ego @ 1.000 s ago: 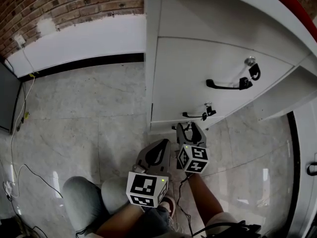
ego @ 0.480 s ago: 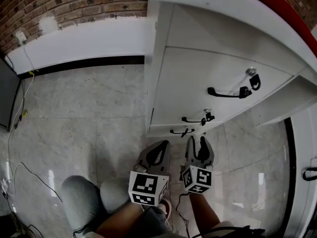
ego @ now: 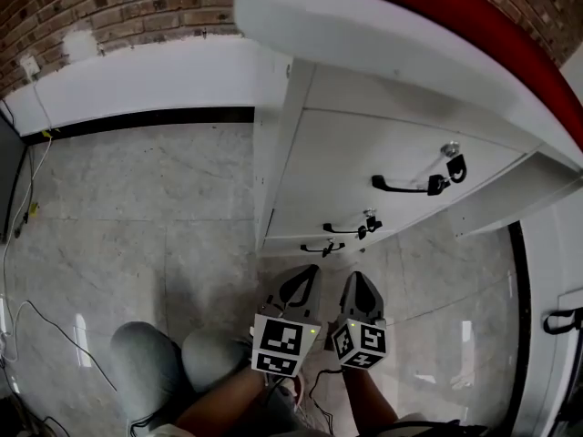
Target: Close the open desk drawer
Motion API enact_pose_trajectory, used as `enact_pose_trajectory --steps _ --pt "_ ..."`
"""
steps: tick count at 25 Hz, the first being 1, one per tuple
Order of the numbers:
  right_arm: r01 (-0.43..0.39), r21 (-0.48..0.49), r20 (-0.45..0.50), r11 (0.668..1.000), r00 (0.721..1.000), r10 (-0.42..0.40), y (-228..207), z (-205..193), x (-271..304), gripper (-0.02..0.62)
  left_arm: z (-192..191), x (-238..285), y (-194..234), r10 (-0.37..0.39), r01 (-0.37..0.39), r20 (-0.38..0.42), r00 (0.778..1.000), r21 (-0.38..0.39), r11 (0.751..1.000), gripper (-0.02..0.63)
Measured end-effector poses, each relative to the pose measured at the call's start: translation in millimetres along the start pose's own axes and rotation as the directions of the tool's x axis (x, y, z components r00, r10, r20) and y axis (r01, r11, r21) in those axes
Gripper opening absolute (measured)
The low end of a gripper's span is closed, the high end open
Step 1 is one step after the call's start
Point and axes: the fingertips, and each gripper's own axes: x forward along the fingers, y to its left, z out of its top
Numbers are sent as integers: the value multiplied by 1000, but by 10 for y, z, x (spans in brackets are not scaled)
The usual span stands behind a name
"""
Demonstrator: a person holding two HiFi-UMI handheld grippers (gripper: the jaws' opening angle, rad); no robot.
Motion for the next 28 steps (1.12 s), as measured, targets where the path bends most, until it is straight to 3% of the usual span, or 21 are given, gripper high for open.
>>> enact_pose_trajectory --steps 4,8,11,15,20,25,28 --pt "-33 25 -55 999 998 34 70 -36 66 -2 11 -14 -23 -10 10 4 1000 -16 1000 8" --pt "-36 -9 -108 999 994 35 228 171 17 -2 196 -140 81 61 -61 22 998 -18 998 8" --pt "-43 -79 -151 996 988 31 345 612 -223 -2 534 -328 -85 90 -90 46 995 -18 996 9" --pt "-39 -77 -218 996 976 21 598 1295 -639 -2 913 -681 -194 90 -90 -46 995 2 996 9" --pt "-24 -34 -238 999 971 16 793 2406 -1156 -2 1902 -1262 -225 115 -116 -66 991 -18 993 8" --pt "-4 8 -211 1000 977 5 1032 3539 -1636 -2 3076 -1828 -449 85 -76 -92 992 96 992 8" --pt "20 50 -183 999 983 -11 1150 4114 -1888 -2 3707 -2099 -629 51 -39 -94 994 123 992 9"
